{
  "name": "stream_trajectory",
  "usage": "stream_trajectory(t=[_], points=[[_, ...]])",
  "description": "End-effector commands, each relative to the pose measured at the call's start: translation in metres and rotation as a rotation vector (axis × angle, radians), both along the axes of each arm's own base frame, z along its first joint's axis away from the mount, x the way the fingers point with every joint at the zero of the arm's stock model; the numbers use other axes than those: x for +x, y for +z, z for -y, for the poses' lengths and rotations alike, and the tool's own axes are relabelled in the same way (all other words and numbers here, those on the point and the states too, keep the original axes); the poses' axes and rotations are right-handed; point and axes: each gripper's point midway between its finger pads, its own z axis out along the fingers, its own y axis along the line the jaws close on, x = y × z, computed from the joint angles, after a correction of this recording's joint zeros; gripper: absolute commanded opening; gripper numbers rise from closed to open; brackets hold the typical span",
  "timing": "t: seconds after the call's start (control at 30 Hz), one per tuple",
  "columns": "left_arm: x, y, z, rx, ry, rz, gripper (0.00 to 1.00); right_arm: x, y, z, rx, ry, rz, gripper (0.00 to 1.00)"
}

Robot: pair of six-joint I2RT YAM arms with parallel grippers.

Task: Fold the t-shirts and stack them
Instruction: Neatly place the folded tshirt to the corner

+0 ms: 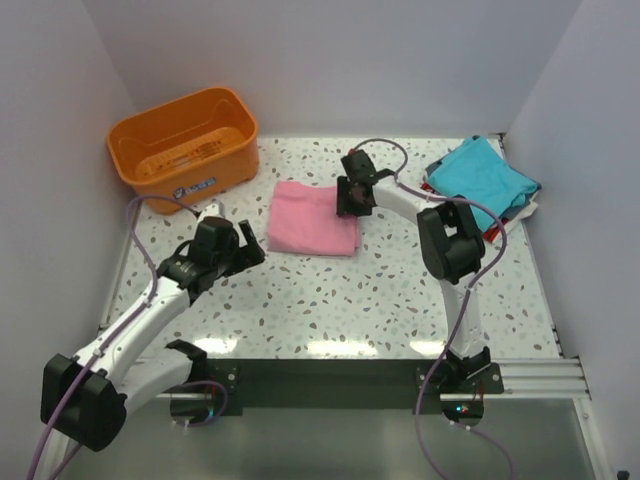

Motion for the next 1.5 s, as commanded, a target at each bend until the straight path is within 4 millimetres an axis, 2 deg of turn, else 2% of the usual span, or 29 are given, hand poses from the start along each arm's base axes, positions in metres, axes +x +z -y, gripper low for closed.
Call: stream_trajectory(t=[0.0,0.1,0.13,0.17,0.2,0.27,0.3,0.33,0.37,0.57,0.67,0.7,0.77,0.8,0.87,0.9,0.97,1.0,1.1,1.37,1.47], points=[[-0.009,0.006,-0.009,0.004,0.044,0.011,1.0,-0.001,-0.021,0.007,-0.105,-0.015,-0.027,0.49],[-0.012,0.007,-0.011,0.001,0.049,0.014,1.0,0.002,-0.022,0.006,-0.104,-0.02,-0.021,0.33],[-0.013,0.008,-0.013,0.003,0.053,0.017,1.0,0.002,-0.024,0.008,-0.113,-0.025,-0.018,0.22],[-0.014,0.008,-0.014,0.007,0.053,0.016,1.0,0.003,-0.022,0.008,-0.116,-0.027,-0.007,0.18],[-0.014,0.008,-0.015,0.018,0.053,0.015,1.0,0.007,-0.014,0.01,-0.126,-0.024,0.016,0.1],[-0.016,0.007,-0.02,0.039,0.067,0.004,1.0,0.015,-0.002,0.026,-0.204,-0.046,0.069,0.04],[-0.016,0.006,-0.021,0.045,0.07,-0.002,1.0,0.019,0.011,0.031,-0.237,-0.041,0.105,0.0],[-0.017,0.005,-0.022,0.052,0.076,-0.005,1.0,0.027,0.024,0.046,-0.303,-0.079,0.153,0.0],[-0.016,0.004,-0.023,0.055,0.076,-0.007,1.0,0.033,0.041,0.052,-0.335,-0.077,0.195,0.0],[-0.016,-0.001,-0.029,0.09,0.093,-0.024,1.0,0.063,0.102,0.097,-0.546,-0.169,0.37,0.0],[-0.016,-0.003,-0.03,0.103,0.1,-0.032,1.0,0.077,0.126,0.116,-0.59,-0.223,0.41,0.0],[-0.015,-0.003,-0.03,0.105,0.101,-0.033,1.0,0.085,0.141,0.123,-0.59,-0.255,0.436,0.0],[-0.013,-0.003,-0.03,0.11,0.103,-0.033,1.0,0.093,0.148,0.134,-0.6,-0.29,0.45,0.0],[-0.013,-0.005,-0.031,0.118,0.105,-0.041,1.0,0.099,0.161,0.138,-0.604,-0.315,0.473,0.0],[-0.011,-0.005,-0.033,0.131,0.113,-0.044,1.0,0.105,0.162,0.152,-0.628,-0.347,0.465,0.0],[-0.01,-0.006,-0.034,0.139,0.115,-0.049,1.0,0.109,0.173,0.154,-0.632,-0.359,0.484,0.0],[-0.01,-0.007,-0.034,0.141,0.118,-0.056,1.0,0.114,0.173,0.165,-0.647,-0.377,0.471,0.0],[-0.008,-0.007,-0.033,0.14,0.118,-0.053,1.0,0.119,0.184,0.169,-0.643,-0.392,0.491,0.0],[-0.007,-0.01,-0.032,0.143,0.114,-0.059,1.0,0.127,0.199,0.184,-0.662,-0.426,0.508,0.0],[-0.001,-0.019,-0.023,0.124,0.092,-0.082,1.0,0.128,0.23,0.228,-0.634,-0.516,0.525,0.0],[-0.001,-0.022,-0.022,0.126,0.085,-0.087,1.0,0.126,0.248,0.244,-0.61,-0.542,0.542,0.0]])
